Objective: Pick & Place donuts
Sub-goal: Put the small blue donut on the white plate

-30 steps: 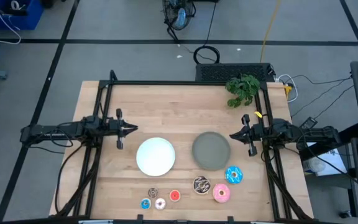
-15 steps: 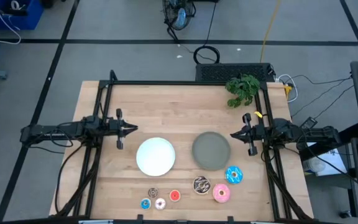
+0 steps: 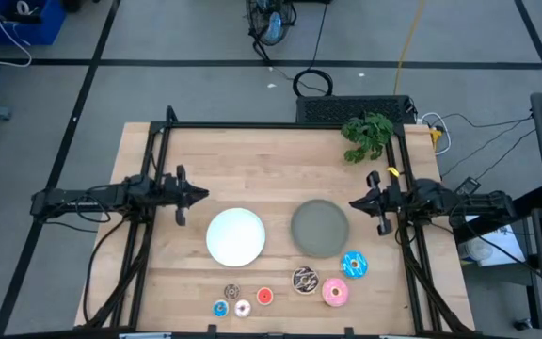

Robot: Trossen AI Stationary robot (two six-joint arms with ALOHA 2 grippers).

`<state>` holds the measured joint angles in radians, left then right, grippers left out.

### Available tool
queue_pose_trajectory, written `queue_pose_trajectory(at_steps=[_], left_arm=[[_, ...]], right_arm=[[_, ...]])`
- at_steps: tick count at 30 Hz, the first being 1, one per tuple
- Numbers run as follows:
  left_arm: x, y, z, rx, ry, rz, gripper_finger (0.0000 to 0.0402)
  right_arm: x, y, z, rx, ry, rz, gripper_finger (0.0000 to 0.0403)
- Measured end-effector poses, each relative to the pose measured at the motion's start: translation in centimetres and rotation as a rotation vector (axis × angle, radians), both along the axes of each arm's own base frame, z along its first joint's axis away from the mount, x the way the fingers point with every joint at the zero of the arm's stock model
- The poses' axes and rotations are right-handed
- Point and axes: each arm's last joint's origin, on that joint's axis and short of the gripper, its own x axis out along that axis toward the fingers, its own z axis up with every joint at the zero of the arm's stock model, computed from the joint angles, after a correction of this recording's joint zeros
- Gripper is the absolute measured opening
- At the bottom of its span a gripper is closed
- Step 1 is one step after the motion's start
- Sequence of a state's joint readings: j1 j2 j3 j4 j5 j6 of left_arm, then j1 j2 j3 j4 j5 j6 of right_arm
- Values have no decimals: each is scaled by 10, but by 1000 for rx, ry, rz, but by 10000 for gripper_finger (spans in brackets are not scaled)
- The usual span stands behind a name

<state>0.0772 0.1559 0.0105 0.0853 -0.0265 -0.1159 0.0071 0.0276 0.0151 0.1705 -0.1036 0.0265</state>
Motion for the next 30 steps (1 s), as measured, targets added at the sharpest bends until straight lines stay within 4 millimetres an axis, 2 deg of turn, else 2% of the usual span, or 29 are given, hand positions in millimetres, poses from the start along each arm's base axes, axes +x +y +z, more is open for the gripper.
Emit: queue_pose_trajectory(at_steps=[10, 15, 18, 22, 26, 30], left_arm=[[0, 2, 3, -264, -68, 82, 37], [3, -3, 17, -310, -161, -36, 37], [7, -10, 45, -310, -186, -88, 37], [24, -26, 90, -267, -76, -80, 37], [56, -56, 136, -193, 175, -38, 37], [94, -95, 159, -137, 453, 21, 37]], right_arm=[[0, 0, -2, 32, 24, 9, 0], [0, 0, -3, 40, 36, 9, 0], [1, 0, -5, 40, 54, 8, 0], [1, 0, -5, 39, 56, 10, 0], [1, 0, -5, 39, 61, 10, 0], [1, 0, -7, 39, 76, 10, 0]])
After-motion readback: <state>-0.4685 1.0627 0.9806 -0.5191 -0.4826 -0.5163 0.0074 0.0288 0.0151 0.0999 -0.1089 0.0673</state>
